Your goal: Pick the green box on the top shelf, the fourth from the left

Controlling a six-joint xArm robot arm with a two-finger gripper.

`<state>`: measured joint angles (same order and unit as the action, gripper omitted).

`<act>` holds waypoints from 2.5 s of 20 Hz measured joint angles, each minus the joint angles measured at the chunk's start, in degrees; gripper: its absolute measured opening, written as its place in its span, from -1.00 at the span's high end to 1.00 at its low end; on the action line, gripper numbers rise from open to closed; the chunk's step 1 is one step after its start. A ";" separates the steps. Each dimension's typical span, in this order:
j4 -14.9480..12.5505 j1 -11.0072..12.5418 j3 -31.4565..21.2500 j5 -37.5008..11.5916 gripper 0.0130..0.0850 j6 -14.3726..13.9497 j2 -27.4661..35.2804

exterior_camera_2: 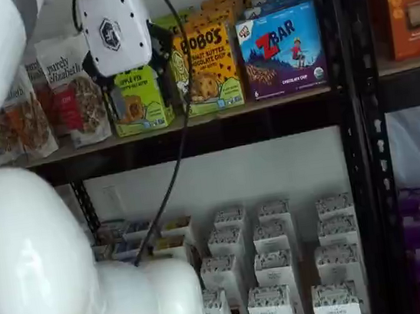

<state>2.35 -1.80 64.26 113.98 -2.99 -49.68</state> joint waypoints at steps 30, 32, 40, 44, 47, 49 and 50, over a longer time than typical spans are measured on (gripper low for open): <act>-0.48 -11.72 -4.11 -16.35 -1.00 -10.93 -1.12; -0.87 -12.85 -3.94 -17.47 -1.00 -11.94 -0.46; -3.80 -18.44 -1.88 -20.97 -1.00 -16.91 2.70; -6.28 -21.52 -0.11 -22.27 -1.00 -19.69 4.84; -7.96 -23.40 1.79 -23.22 -1.00 -21.46 7.12; -8.65 -24.39 3.17 -23.93 -1.00 -22.42 8.81; -8.60 -24.65 3.80 -24.33 -1.00 -22.69 9.62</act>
<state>-6.25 -26.45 68.06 89.65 -25.67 -40.07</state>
